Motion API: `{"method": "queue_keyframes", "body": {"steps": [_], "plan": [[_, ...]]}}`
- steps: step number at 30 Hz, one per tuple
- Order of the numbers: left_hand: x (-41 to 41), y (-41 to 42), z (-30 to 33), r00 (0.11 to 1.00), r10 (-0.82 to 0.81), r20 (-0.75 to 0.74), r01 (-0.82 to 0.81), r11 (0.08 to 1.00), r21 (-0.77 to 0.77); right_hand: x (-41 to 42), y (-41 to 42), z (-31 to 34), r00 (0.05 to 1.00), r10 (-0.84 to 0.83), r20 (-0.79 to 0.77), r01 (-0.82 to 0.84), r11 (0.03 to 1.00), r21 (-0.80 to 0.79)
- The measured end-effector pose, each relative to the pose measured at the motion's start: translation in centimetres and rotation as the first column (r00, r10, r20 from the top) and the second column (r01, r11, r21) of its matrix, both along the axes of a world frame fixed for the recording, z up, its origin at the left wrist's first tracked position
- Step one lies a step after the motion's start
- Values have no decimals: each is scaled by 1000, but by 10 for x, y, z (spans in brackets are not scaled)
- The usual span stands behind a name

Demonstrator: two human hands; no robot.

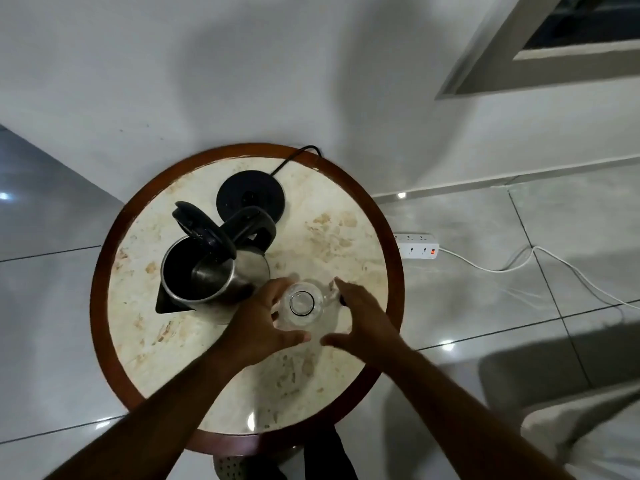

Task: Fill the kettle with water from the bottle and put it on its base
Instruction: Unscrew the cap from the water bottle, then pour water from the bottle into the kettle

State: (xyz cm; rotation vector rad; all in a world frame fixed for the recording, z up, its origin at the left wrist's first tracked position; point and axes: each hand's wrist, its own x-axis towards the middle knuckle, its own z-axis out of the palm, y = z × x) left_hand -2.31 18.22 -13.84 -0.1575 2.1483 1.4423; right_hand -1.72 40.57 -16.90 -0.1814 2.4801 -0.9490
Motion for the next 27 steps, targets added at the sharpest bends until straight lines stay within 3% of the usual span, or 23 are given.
{"method": "queue_keyframes", "body": {"steps": [4, 7, 10, 12, 15, 18, 27], "plan": [[28, -31, 6, 948, 169, 271, -174, 985, -5, 14, -49, 4, 989, -145, 3, 139, 942, -305], [47, -66, 12, 846, 375, 379, -373, 924, -82, 6, -69, 4, 950, -310, -37, 277, 893, -353], [51, -98, 16, 754, 588, 292, -568, 807, -159, 8, -79, 8, 950, -300, -85, 259, 911, -322], [44, -111, 24, 754, 633, 176, -622, 774, -121, 11, -86, 18, 965, -259, -39, 237, 926, -294], [23, -118, 34, 851, 525, 1, -524, 849, -60, 11, -97, 33, 989, -141, 42, 147, 961, -235], [6, -117, 48, 906, 401, -137, -413, 909, -65, 10, -109, 55, 996, 70, 54, -60, 985, -160], [-1, -120, 59, 931, 344, -125, -354, 933, -70, -14, -105, 107, 937, 221, 269, -210, 975, -71]]}}
